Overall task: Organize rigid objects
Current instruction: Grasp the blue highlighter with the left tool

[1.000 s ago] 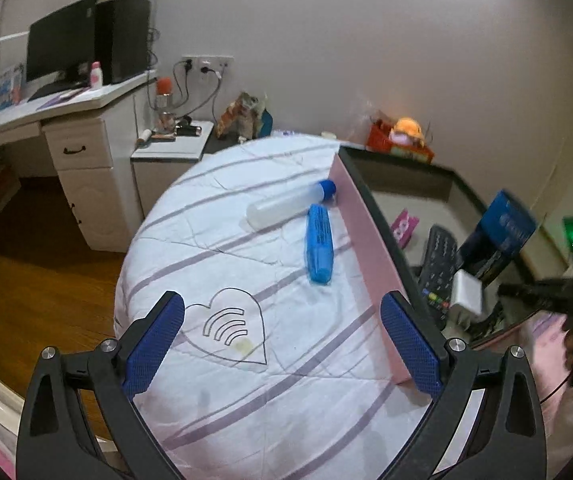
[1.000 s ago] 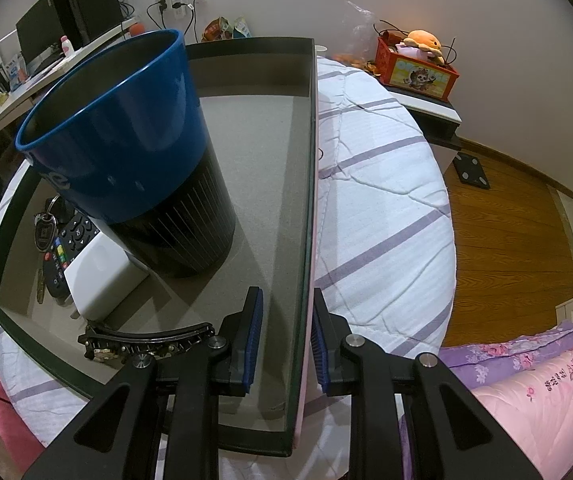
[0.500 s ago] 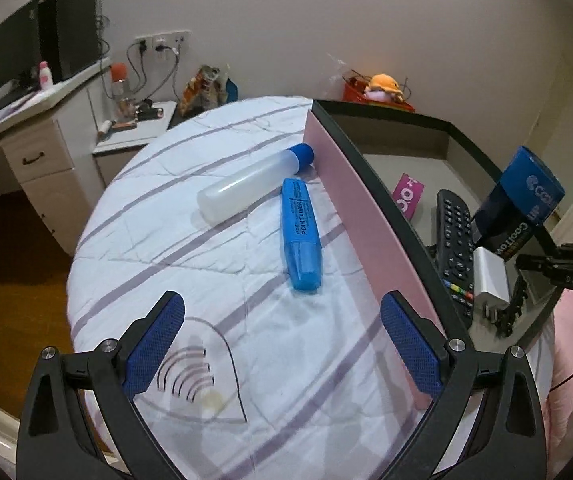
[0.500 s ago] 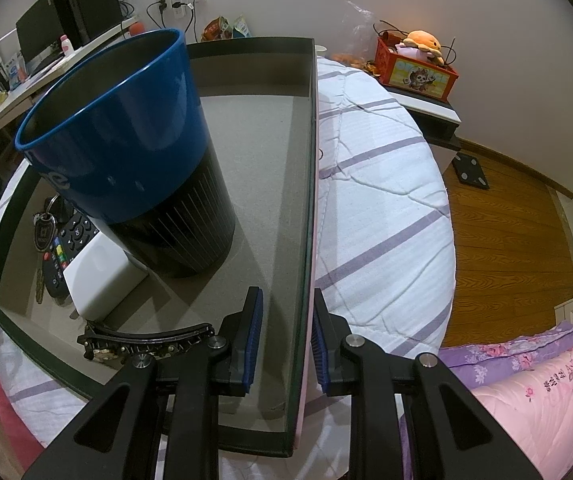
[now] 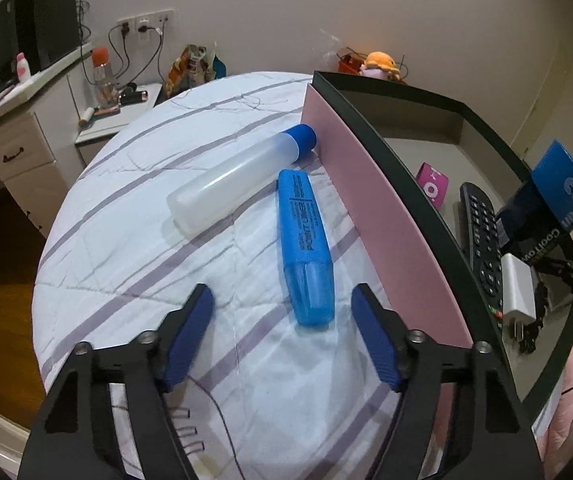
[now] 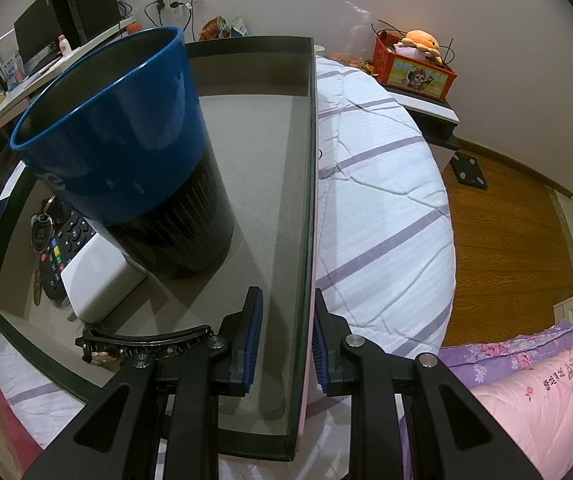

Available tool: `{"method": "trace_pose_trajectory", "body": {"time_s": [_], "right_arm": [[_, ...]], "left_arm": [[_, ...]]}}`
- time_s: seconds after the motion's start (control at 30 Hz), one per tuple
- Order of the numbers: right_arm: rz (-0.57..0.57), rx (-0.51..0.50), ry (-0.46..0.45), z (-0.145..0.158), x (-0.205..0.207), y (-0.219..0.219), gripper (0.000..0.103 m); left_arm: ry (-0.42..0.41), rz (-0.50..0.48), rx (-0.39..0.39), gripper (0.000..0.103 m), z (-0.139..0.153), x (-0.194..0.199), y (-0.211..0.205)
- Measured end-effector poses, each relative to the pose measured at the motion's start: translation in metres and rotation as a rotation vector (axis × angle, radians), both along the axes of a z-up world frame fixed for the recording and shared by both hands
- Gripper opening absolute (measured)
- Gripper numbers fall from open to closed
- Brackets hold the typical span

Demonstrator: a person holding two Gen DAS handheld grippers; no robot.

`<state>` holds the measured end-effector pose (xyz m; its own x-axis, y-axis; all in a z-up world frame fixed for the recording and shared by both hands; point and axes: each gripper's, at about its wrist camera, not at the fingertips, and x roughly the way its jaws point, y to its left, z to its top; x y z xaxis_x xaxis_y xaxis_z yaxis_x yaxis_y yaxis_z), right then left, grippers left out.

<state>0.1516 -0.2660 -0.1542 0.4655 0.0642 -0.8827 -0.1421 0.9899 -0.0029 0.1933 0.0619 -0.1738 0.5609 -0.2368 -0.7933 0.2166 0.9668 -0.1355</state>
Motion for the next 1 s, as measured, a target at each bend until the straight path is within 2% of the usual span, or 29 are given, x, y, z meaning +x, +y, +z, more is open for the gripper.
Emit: {"method": "trace_pose_trajectory", "body": {"time_s": [0.07, 0.1, 0.13, 0.23, 0.4, 0.67, 0.83, 0.9, 0.97, 1.0], "right_arm": [[0.0, -0.001, 0.0, 0.001, -0.001, -0.001, 0.024], [0.0, -0.001, 0.0, 0.0, -0.001, 0.0, 0.024], [0.0, 0.0, 0.0, 0.0, -0.001, 0.0, 0.024], [0.0, 0.0, 0.0, 0.0, -0.001, 0.0, 0.024], [0.0, -0.001, 0.0, 0.0, -0.001, 0.0, 0.024], [0.002, -0.003, 0.0, 0.001, -0.002, -0.001, 0.024], [0.004, -0.004, 0.002, 0.0, 0.001, 0.0, 0.024], [0.004, -0.005, 0.003, 0.0, 0.001, 0.0, 0.024], [0.003, -0.005, 0.004, 0.0, 0.001, 0.0, 0.024], [0.003, -0.005, 0.003, 0.0, 0.001, 0.0, 0.024]], "left_arm": [[-0.004, 0.008, 0.007, 0.043, 0.0, 0.003, 0.0], [-0.003, 0.011, -0.005, 0.038, 0.0, 0.003, 0.001], [0.001, 0.013, -0.022, 0.026, -0.001, 0.004, 0.003], [0.007, 0.012, -0.051, 0.024, -0.002, 0.003, 0.008], [0.023, 0.007, -0.065, 0.024, -0.002, -0.012, 0.015], [0.044, -0.01, -0.026, 0.024, 0.003, -0.057, 0.023], [0.037, 0.013, -0.019, 0.026, 0.002, -0.053, 0.019], [0.037, 0.012, -0.019, 0.037, 0.001, -0.047, 0.015], [0.031, 0.0, -0.015, 0.056, 0.001, -0.042, 0.009], [0.029, -0.007, -0.003, 0.061, 0.001, -0.039, 0.004]]}}
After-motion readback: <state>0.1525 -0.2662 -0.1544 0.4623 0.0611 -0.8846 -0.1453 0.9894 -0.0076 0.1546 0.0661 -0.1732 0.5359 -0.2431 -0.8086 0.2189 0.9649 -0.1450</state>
